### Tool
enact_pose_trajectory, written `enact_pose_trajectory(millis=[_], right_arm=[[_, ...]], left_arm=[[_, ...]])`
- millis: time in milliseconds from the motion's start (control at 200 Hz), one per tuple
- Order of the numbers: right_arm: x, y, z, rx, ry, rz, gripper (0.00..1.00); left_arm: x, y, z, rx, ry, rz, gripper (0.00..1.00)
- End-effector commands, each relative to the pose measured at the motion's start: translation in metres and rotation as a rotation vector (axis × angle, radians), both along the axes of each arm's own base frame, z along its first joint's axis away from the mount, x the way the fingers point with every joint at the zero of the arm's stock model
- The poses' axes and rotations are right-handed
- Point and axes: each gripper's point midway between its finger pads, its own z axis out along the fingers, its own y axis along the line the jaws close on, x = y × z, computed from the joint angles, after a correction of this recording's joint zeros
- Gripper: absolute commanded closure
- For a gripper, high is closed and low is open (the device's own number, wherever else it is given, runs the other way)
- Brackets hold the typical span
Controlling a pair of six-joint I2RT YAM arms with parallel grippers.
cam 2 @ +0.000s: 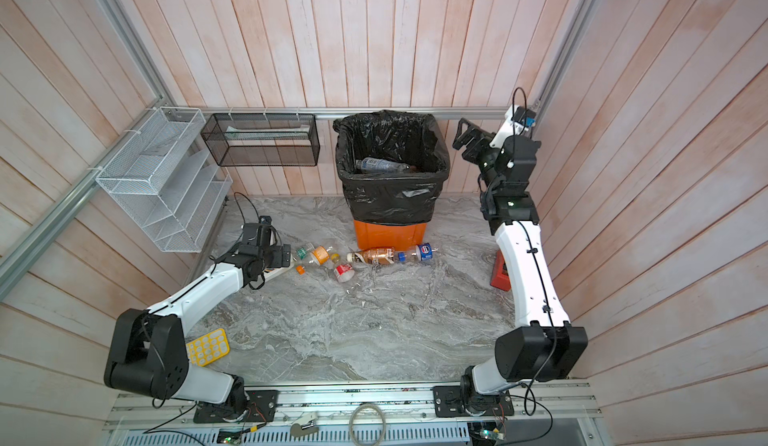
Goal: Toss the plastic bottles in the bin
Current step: 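Lift the clear bottle with the right gripper and drop it into the bin, then grasp the clear green-labelled water bottle with the left gripper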
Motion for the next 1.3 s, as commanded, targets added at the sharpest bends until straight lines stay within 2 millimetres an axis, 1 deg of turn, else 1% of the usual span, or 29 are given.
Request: enact_pose_trajectory(millis=[0,25,70,180,205,220,225,235,260,370,455,540,655,810,990,1090,1165,1295], right_arm=[[-0.021,-0.024,-0.004,0.056,-0.013,-0.034,0.0],[-0.023,-0.029,-0.012,0.066,0.004,-0.042,0.0],[-0.027,-0.04,-0.028,0.088,0.035,-0.058,0.0],[-0.037,-0.062,-0.067,0.122,0.108,-0.103,0.01],[-0.039,-0.066,-0.073,0.127,0.119,-0.111,0.0],[-0.041,-0.067,-0.073,0.129,0.12,-0.112,0.01],[-0.041,-0.068,-0.08,0.132,0.134,-0.115,0.01],[-0.041,-0.07,-0.087,0.135,0.148,-0.119,0.01],[-0.043,-0.073,-0.096,0.141,0.166,-0.125,0.01],[-0.051,-0.087,-0.123,0.166,0.221,-0.156,0.01],[-0.055,-0.093,-0.138,0.191,0.25,-0.167,0.01],[-0.056,-0.096,-0.15,0.202,0.273,-0.171,0.01],[-0.055,-0.095,-0.161,0.211,0.297,-0.168,0.01],[-0.055,-0.097,-0.172,0.221,0.319,-0.169,0.01],[-0.054,-0.098,-0.179,0.224,0.334,-0.172,0.01],[-0.054,-0.098,-0.183,0.228,0.344,-0.173,0.01],[-0.054,-0.098,-0.186,0.23,0.35,-0.17,0.01],[-0.054,-0.098,-0.191,0.233,0.361,-0.17,0.01]], left_arm=[[0.004,-0.004,-0.01,0.068,0.087,-0.11,0.0],[0.004,-0.004,-0.014,0.078,0.108,-0.121,0.0],[0.006,-0.004,-0.016,0.096,0.13,-0.141,0.0],[0.004,-0.002,-0.03,0.156,0.205,-0.189,0.0],[0.004,0.0,-0.032,0.168,0.219,-0.196,0.0],[0.003,0.001,-0.033,0.176,0.227,-0.2,0.0],[0.003,0.001,-0.034,0.179,0.231,-0.203,0.0],[0.003,0.001,-0.035,0.184,0.237,-0.207,0.0],[0.002,0.002,-0.037,0.194,0.249,-0.214,0.0],[0.001,0.003,-0.044,0.22,0.286,-0.251,0.0],[-0.002,0.0,-0.048,0.22,0.31,-0.285,0.0],[-0.003,-0.002,-0.052,0.222,0.329,-0.316,0.0],[-0.002,-0.003,-0.058,0.225,0.36,-0.331,0.0],[-0.004,-0.003,-0.068,0.223,0.397,-0.34,0.02],[-0.007,-0.005,-0.076,0.21,0.429,-0.346,0.04],[-0.009,-0.003,-0.084,0.206,0.466,-0.338,0.08],[-0.011,-0.002,-0.088,0.194,0.488,-0.328,0.13],[-0.01,-0.005,-0.085,0.165,0.475,-0.317,0.23]])
